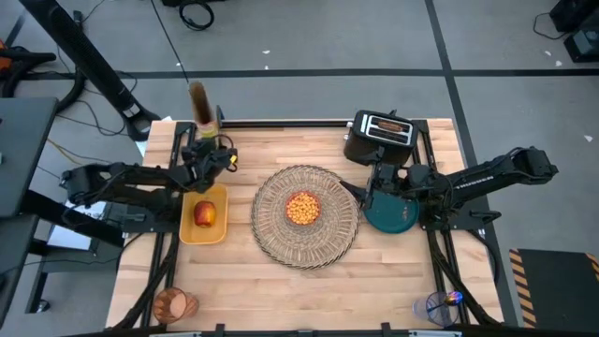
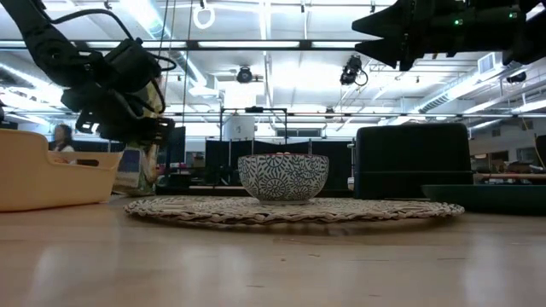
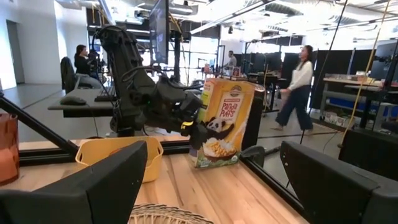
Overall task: Arrange a breakfast setting
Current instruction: Pour the cereal from the yellow cereal box into the red bowl on the brown table mat
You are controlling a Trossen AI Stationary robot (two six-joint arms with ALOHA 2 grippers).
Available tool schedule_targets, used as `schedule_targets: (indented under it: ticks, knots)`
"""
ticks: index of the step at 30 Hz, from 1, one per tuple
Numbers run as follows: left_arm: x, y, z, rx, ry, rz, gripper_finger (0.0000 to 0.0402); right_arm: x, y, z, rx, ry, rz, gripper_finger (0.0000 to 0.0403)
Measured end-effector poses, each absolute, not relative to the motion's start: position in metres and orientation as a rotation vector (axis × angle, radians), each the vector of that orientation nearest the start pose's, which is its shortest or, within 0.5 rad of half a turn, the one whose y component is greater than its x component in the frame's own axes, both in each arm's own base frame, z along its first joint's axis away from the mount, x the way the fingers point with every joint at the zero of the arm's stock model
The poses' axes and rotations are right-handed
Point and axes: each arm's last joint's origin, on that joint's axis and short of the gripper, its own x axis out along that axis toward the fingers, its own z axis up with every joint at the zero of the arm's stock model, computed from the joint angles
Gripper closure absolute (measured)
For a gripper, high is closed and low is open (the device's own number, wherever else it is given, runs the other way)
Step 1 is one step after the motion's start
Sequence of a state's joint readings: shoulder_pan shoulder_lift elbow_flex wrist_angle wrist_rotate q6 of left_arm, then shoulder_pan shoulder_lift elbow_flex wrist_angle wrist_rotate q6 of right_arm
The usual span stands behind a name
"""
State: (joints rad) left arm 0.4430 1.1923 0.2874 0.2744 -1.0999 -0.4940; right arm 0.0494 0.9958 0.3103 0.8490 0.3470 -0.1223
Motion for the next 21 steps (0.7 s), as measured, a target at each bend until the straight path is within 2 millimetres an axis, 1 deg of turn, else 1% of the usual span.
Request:
schedule_targets:
  ticks: [3, 6, 11, 18, 21]
  knots:
    - [0.15, 0.103, 0.146, -0.254, 0.29, 1.561, 0.0159, 0.198, 0.0, 0.232, -0.089, -0.141, -0.307, 0.0025]
    - [0.14, 0.103, 0.146, -0.309, 0.342, 1.551, 0.0138, 0.198, -0.001, 0.232, -0.09, -0.141, -0.313, 0.0025]
    - [0.13, 0.101, 0.146, -0.363, 0.428, 1.514, 0.0132, 0.198, -0.004, 0.231, -0.091, -0.137, -0.327, 0.0025]
    - [0.124, 0.095, 0.144, -0.46, 0.51, 1.447, 0.0132, 0.198, -0.009, 0.231, -0.063, -0.14, -0.348, 0.0025]
    - [0.122, 0.093, 0.151, -0.523, 0.581, 1.451, 0.0132, 0.198, -0.011, 0.231, -0.053, -0.142, -0.357, 0.0025]
